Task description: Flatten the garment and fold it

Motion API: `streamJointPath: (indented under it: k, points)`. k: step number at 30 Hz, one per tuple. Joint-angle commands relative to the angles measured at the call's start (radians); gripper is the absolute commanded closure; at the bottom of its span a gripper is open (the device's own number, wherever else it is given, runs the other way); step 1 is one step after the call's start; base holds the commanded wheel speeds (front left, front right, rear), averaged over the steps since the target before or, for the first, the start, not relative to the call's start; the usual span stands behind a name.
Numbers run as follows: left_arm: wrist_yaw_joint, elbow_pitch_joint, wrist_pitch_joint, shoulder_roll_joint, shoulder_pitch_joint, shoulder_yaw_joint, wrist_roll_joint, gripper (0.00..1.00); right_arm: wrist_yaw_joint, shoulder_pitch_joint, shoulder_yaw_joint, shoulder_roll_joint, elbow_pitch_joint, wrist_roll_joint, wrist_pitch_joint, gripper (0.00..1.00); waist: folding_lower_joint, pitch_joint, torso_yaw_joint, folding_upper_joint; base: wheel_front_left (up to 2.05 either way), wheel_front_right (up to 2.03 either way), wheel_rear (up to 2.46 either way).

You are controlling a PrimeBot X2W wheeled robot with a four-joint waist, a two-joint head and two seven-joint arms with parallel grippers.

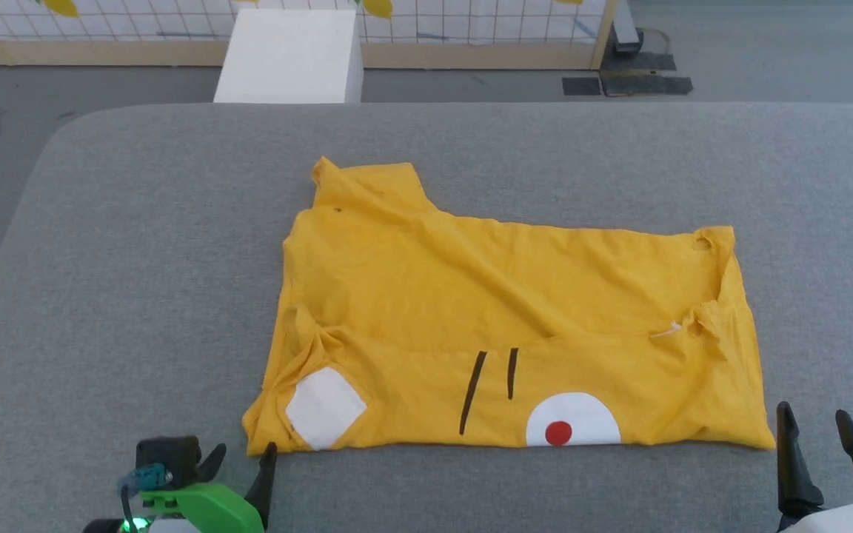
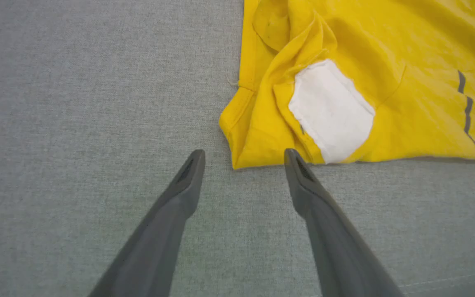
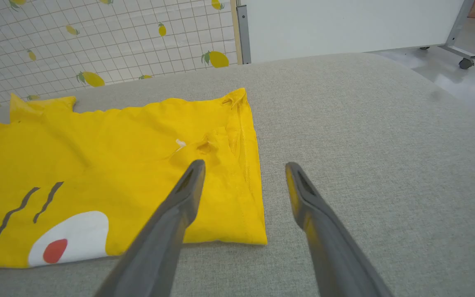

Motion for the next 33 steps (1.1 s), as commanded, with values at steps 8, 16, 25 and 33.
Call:
streamJointPath:
  k: [8,16,25,33]
  points:
    - [-0.009,0.058,0.111,0.013,-0.09,0.004,-0.06,0.0,-0.002,-0.026,-0.003,0.0,0.015,0.01,0.002,0.0,0.0,0.052,-0.048,-0.0001,0.0,0.0,0.0]
    - [-0.004,0.143,0.24,0.008,-0.137,0.003,-0.117,1.0,-0.002,-0.049,-0.003,0.0,0.027,0.012,-0.005,0.0,0.0,0.08,-0.063,-0.0001,0.0,0.0,0.0]
    - [-0.016,0.114,0.186,-0.004,-0.126,0.011,-0.147,1.0,-0.002,-0.137,0.022,0.0,-0.01,0.013,0.273,0.0,0.0,0.105,-0.052,-0.0001,0.0,0.0,0.0]
    - [-0.02,0.077,0.187,-0.009,-0.128,-0.007,-0.15,1.0,-0.002,-0.177,-0.04,-0.033,-0.018,-0.007,0.594,0.0,0.0,0.129,-0.025,-0.0001,0.0,0.0,0.0]
